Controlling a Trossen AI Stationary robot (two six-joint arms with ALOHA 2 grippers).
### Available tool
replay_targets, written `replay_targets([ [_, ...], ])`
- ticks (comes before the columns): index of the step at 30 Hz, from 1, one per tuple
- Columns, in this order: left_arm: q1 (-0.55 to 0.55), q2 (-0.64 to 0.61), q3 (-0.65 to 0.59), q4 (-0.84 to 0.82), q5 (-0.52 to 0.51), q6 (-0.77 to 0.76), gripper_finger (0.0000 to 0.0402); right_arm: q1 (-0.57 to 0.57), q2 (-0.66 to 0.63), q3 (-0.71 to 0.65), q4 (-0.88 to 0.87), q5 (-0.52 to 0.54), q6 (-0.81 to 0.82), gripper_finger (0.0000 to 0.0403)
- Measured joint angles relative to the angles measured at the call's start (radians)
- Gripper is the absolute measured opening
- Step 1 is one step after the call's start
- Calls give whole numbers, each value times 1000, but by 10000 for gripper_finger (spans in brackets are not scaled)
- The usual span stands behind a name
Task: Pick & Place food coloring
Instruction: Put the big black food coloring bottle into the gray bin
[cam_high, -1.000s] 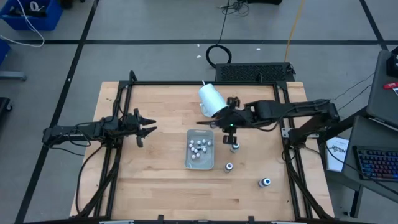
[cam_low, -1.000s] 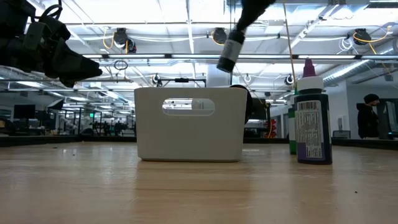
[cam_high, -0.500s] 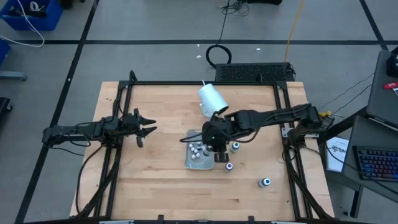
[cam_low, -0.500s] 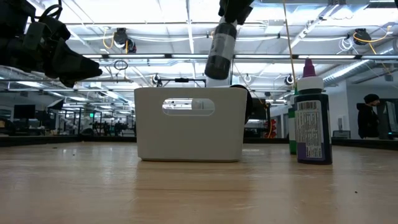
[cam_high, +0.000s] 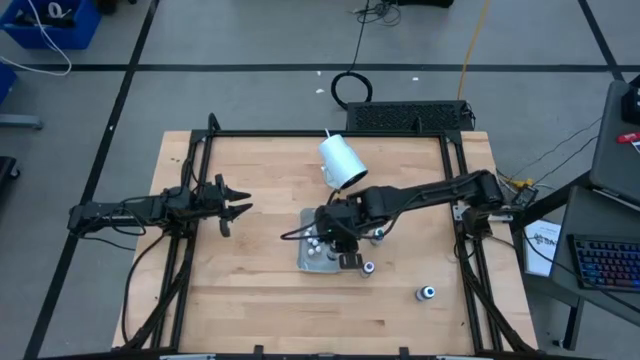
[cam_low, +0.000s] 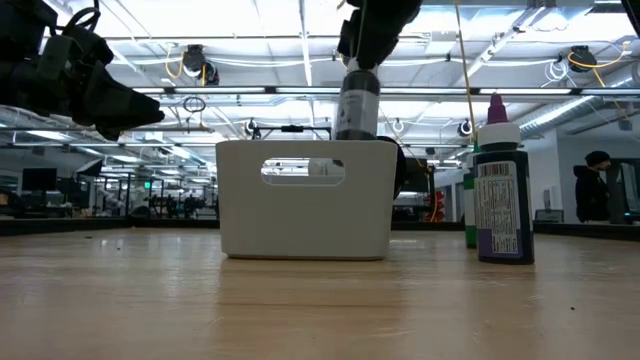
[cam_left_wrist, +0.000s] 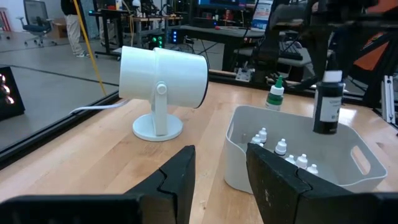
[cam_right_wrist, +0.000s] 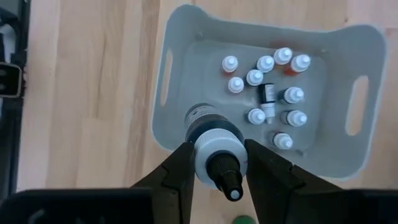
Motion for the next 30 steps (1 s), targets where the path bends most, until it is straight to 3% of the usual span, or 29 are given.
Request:
replay_targets([
  [14, 0, 0, 0, 0, 0, 0, 147, 6, 82, 0, 37, -101, -38, 106],
  [30, 0, 0, 0, 0, 0, 0, 148, 13, 91, -42, 75, -102, -97, 106],
])
